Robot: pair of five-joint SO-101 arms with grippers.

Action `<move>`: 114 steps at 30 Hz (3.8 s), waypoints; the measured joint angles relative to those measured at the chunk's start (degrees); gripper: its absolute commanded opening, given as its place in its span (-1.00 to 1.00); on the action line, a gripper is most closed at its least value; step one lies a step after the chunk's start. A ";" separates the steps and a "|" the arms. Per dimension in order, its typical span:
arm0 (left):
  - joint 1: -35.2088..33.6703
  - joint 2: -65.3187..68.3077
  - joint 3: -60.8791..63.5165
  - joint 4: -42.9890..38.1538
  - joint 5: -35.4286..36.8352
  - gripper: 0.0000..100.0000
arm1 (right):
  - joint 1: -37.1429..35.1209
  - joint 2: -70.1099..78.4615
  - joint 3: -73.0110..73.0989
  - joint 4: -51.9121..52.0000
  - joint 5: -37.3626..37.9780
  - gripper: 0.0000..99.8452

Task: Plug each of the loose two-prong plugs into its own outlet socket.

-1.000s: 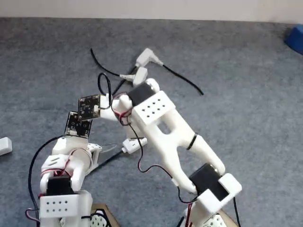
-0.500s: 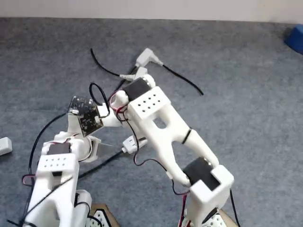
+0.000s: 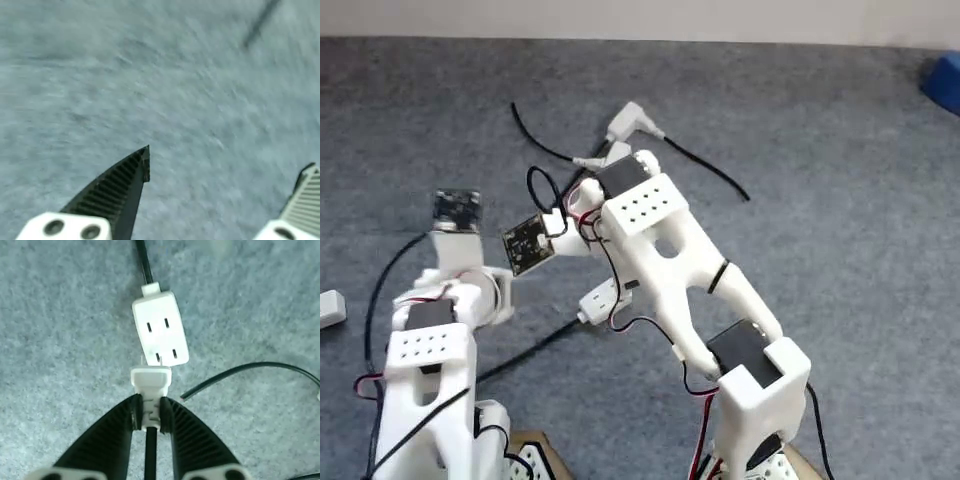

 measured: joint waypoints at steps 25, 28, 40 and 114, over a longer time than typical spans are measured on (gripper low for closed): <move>-16.00 -0.88 -1.32 -4.13 9.05 -0.14 | 0.26 0.00 0.00 -2.99 2.46 -0.98; -16.00 -0.88 -0.79 -4.13 8.62 -0.14 | 0.26 0.35 0.00 -2.99 3.08 -0.98; -16.00 -0.88 -0.53 -4.13 8.62 -0.14 | 0.44 4.84 -1.49 -4.13 3.16 -0.98; -13.54 -0.97 -4.04 -3.25 8.44 -0.14 | 3.43 18.99 -2.99 -4.84 -14.77 -0.98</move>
